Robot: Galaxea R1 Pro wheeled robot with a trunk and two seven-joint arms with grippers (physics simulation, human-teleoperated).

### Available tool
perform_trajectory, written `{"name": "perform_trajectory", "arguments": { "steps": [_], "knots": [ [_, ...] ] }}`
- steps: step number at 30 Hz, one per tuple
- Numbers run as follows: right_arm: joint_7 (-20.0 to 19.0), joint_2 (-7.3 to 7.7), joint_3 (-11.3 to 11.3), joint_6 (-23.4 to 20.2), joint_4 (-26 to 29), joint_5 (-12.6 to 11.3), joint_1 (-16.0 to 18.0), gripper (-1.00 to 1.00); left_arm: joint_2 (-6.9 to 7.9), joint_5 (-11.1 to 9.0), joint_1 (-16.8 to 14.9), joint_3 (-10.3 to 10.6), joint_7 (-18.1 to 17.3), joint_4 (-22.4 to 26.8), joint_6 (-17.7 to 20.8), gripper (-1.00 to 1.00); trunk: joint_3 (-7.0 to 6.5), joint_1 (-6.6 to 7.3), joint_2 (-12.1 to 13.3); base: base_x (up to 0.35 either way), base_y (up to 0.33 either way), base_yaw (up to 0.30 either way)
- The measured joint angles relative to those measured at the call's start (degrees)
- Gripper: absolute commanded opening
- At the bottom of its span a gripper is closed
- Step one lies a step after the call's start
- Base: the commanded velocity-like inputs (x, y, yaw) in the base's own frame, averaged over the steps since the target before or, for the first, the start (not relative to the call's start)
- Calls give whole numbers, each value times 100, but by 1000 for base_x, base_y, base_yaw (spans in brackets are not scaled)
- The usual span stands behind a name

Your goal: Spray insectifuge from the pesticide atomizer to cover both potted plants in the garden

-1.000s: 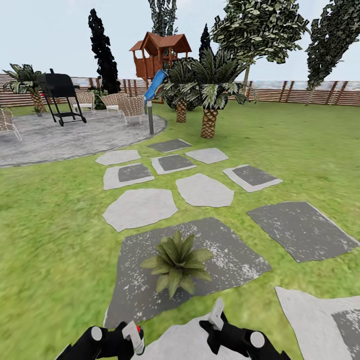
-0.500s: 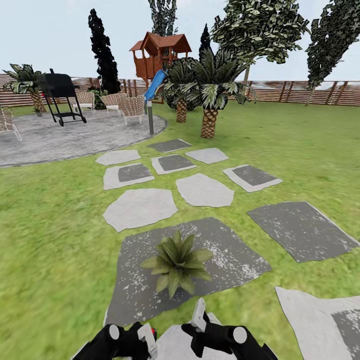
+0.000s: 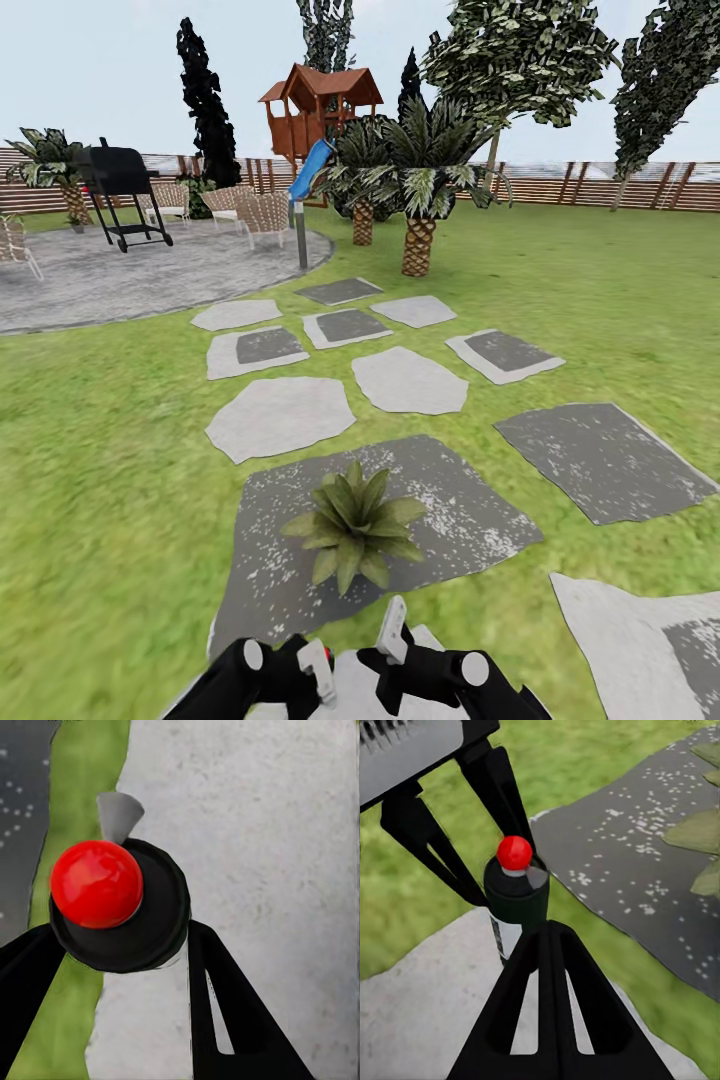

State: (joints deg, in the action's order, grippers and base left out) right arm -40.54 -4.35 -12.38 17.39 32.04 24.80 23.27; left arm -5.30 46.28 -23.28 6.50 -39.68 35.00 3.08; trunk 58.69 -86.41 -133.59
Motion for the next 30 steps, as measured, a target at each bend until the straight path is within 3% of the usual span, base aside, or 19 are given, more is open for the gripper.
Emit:
{"name": "perform_trajectory", "arguments": {
  "steps": [5,18,20,24,30],
  "knots": [
    [0,-3,0,1,0,0,0,-100,-84,178,-1,-3,-225,141,49,-100,0,0,0,0,0,0],
    [0,-3,0,2,-8,0,0,-100,-94,213,0,13,-288,214,50,-100,0,0,0,0,0,0],
    [0,-3,0,2,-8,0,0,-100,-92,212,0,132,-288,214,53,-100,0,0,0,0,0,0],
    [0,-3,0,2,-9,0,0,-100,-90,207,0,646,-282,210,96,-100,0,0,0,0,0,0],
    [0,-3,0,2,-9,0,0,-100,-94,181,0,777,-279,214,200,-100,0,0,0,0,0,0]
  ]
}}
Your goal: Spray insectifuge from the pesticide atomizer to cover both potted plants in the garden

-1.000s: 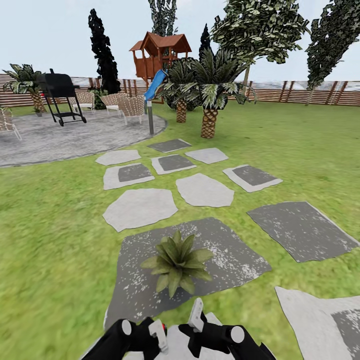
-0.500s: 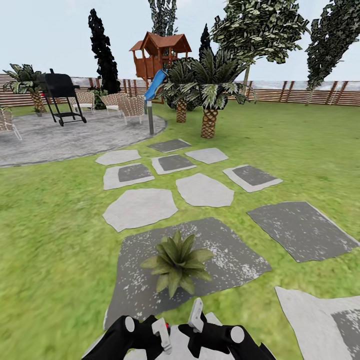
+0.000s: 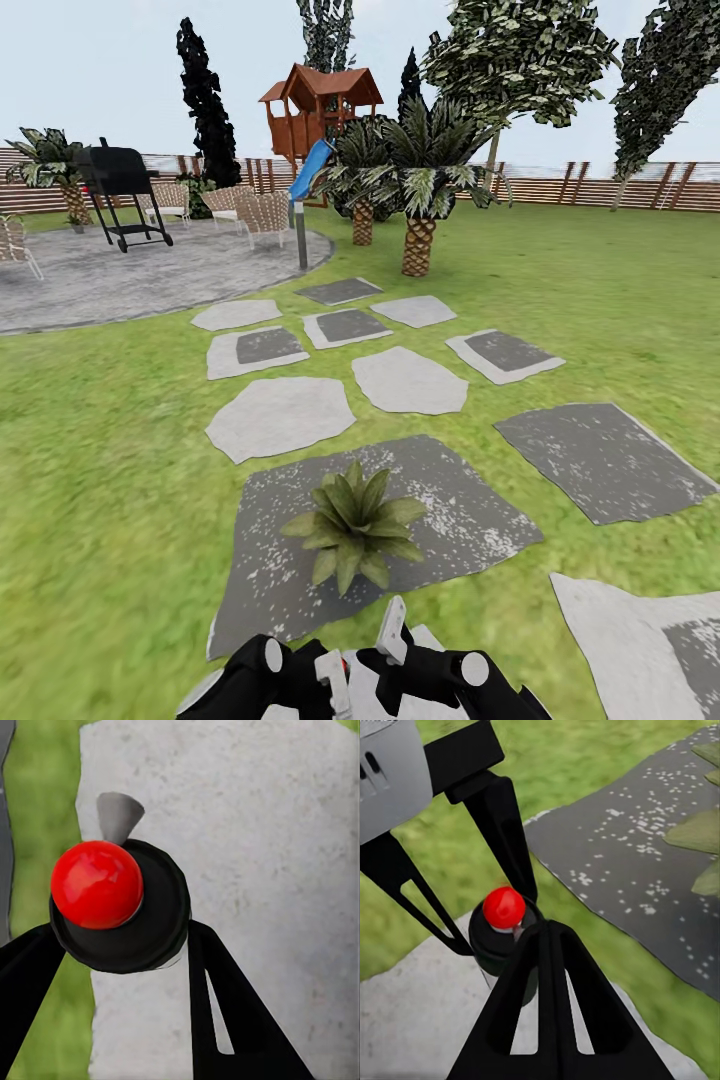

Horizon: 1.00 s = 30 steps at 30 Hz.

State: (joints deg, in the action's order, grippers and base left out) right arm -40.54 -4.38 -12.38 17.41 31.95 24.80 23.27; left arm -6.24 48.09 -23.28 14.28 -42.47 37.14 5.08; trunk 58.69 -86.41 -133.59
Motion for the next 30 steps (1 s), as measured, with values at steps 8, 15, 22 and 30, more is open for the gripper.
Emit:
{"name": "perform_trajectory", "arguments": {
  "steps": [8,15,22,30],
  "knots": [
    [0,0,0,0,0,0,0,-100,-23,-25,0,9,0,11,7,-100,0,0,0,0,0,0],
    [0,0,0,0,8,0,0,-100,-51,-33,0,8,0,17,-5,-100,0,0,0,0,0,0],
    [0,0,0,6,8,0,0,-100,-53,-65,0,8,3,18,-11,-100,0,0,0,0,0,0],
    [0,0,0,8,9,0,0,-100,-52,-249,0,9,-8,26,-25,-100,0,0,0,0,0,0]
  ]
}}
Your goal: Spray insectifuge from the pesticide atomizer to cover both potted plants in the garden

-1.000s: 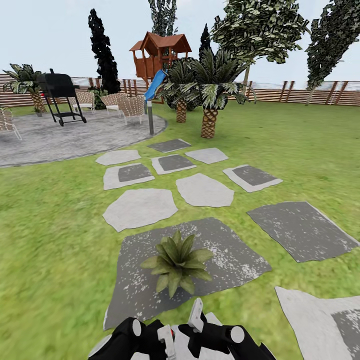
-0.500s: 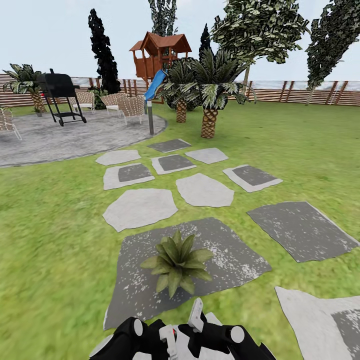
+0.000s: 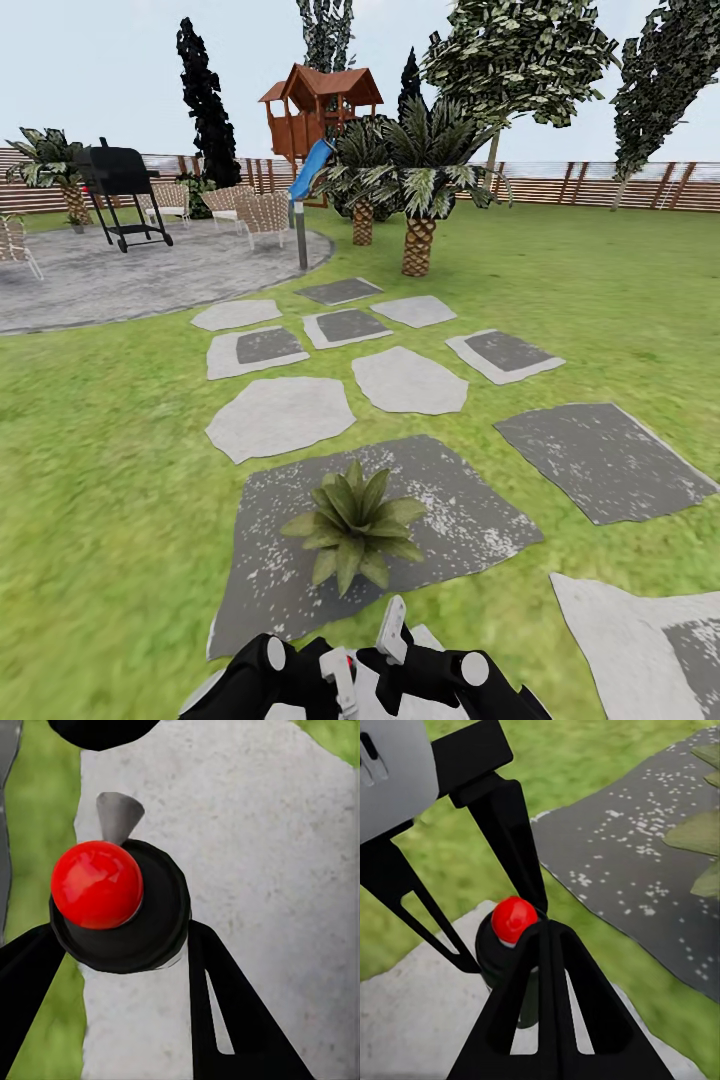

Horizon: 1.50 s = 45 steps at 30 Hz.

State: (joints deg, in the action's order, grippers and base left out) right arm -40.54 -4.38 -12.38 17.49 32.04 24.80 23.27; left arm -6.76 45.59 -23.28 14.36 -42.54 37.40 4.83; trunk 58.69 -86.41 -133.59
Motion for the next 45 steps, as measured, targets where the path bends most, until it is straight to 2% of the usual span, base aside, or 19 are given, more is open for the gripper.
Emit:
{"name": "perform_trajectory", "arguments": {
  "steps": [11,16,19,34,40,43,45],
  "knots": [
    [0,0,0,0,0,0,0,-100,0,-32,-17,0,21,3,-8,-100,0,0,0,0,0,0],
    [0,0,0,-1,0,0,0,-100,7,-263,-80,-13,15,-4,-17,-100,0,0,0,0,0,0],
    [0,0,0,0,0,0,0,-100,8,-322,-86,-16,3,-7,-26,-100,0,0,0,0,0,0],
    [0,0,0,0,0,0,0,-100,18,-329,-88,-7,10,-18,-8,-100,0,0,0,0,0,0],
    [0,0,0,0,0,0,0,-100,169,-280,-85,-44,16,-33,10,-100,0,0,0,0,0,0],
    [0,0,0,0,0,0,0,-100,394,-263,-81,-50,16,-35,19,-100,0,0,0,0,0,0],
    [0,0,0,0,0,1,0,-100,596,-263,-76,-52,18,-44,17,-100,0,0,0,0,0,0]
  ]
}}
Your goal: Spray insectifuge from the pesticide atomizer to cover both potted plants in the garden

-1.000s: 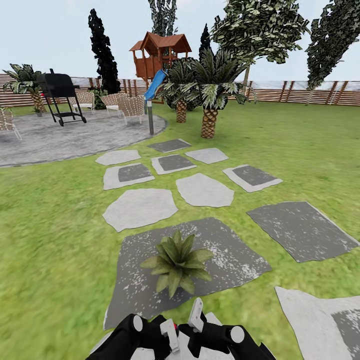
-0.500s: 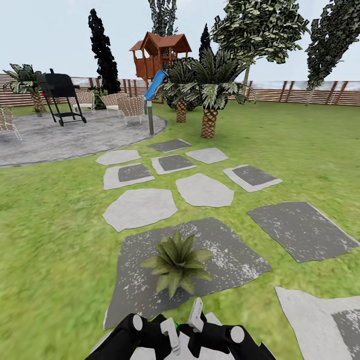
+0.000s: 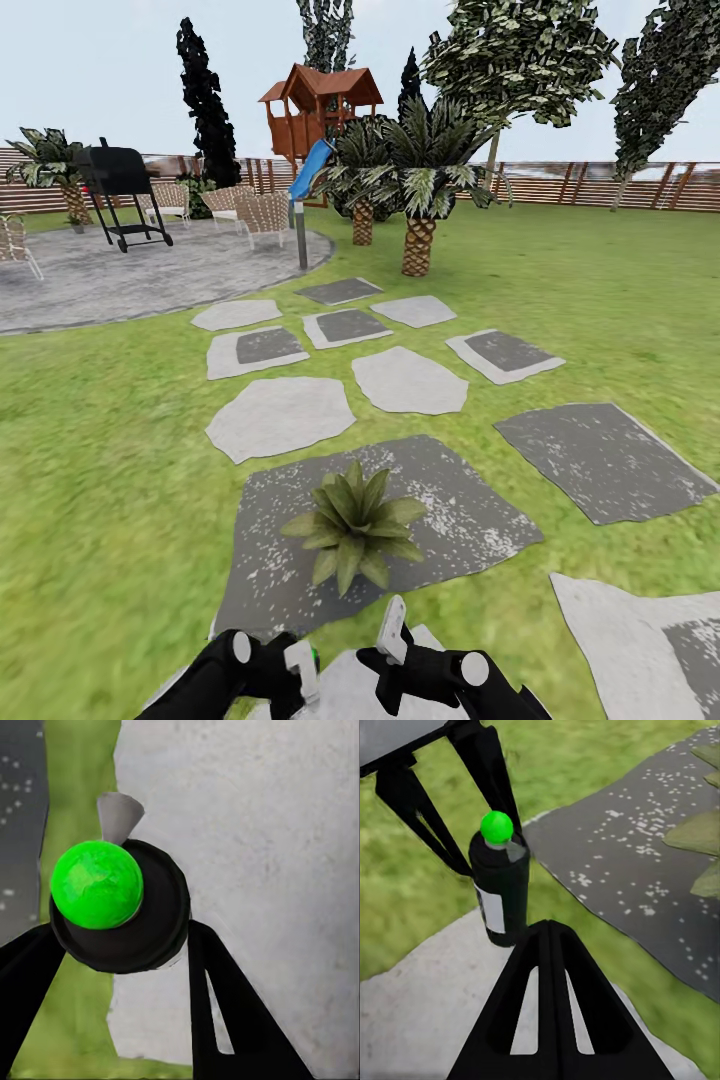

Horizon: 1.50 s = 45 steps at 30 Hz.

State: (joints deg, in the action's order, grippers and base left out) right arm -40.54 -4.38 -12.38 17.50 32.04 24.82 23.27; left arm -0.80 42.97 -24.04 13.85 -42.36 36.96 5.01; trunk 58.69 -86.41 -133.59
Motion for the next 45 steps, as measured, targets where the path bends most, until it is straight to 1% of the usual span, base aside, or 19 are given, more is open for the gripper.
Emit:
{"name": "perform_trajectory", "arguments": {
  "steps": [1,2,3,7,8,11,13,17,20,22,25,26,28,30,34,38,41,43,45],
  "knots": [
    [0,0,-1,0,-3,3,0,-100,168,13,2,-19,-4,-14,-9,-100,0,0,0,0,0,0],
    [5,8,1,4,-7,14,0,-100,506,-31,16,-27,-6,-44,-14,-100,0,0,0,0,0,0],
    [6,10,4,5,-10,14,0,-100,613,-16,24,-26,-5,-50,-15,-100,0,0,0,0,0,0],
    [9,42,7,8,-18,16,0,-100,713,-37,38,-28,-1,-62,-17,-100,0,0,0,0,0,0],
    [9,46,9,9,-18,16,0,100,754,-37,44,-28,-1,-67,-19,-100,0,0,0,0,0,0],
    [9,61,15,9,-37,16,0,100,1019,-47,68,-61,14,-79,-50,-100,0,0,0,0,0,0],
    [14,67,19,8,-39,16,0,100,1123,-55,73,-198,16,-79,-60,-100,0,0,0,0,0,0],
    [252,78,56,13,-55,15,0,100,1162,-65,75,-948,16,-79,-74,-100,0,0,0,0,0,0],
    [1203,187,71,21,-74,-16,-4,100,1128,-74,75,-1354,74,-78,-36,-100,0,0,0,0,0,0],
    [2238,262,69,31,-219,-27,-18,100,1075,-93,74,-1635,191,-77,-9,-100,0,0,0,0,0,0],
    [3515,289,69,118,-630,-31,-25,100,858,-100,73,-2047,373,-80,16,-100,0,0,0,0,0,0],
    [4160,298,81,345,-901,-43,-28,100,716,-107,71,-2312,480,-82,29,-100,0,0,0,0,0,0],
    [4597,302,98,705,-1202,-93,-29,100,600,-101,55,-2492,538,-96,71,-100,0,0,0,0,0,0],
    [5011,306,93,1067,-1595,-324,-29,100,498,-102,18,-2570,561,-130,252,-100,0,0,0,0,0,0],
    [5275,363,110,1316,-2060,-1009,-29,100,296,-236,-110,-2611,574,-149,999,-100,0,0,0,0,0,0],
    [5314,650,124,1369,-2303,-2005,-34,100,302,-510,-284,-2598,574,-153,1507,-100,0,0,0,0,0,0],
    [5325,970,152,1383,-2450,-2887,-35,100,341,-587,-291,-2594,499,-101,1775,-100,0,0,0,0,0,0],
    [5317,1085,130,1386,-2484,-3172,-36,100,343,-564,-260,-2555,395,-80,1829,-100,0,0,0,0,0,0],
    [5271,1125,110,1396,-2498,-3317,-36,100,371,-546,-246,-2574,327,-69,1871,-100,0,0,0,0,0,0]
  ]
}}
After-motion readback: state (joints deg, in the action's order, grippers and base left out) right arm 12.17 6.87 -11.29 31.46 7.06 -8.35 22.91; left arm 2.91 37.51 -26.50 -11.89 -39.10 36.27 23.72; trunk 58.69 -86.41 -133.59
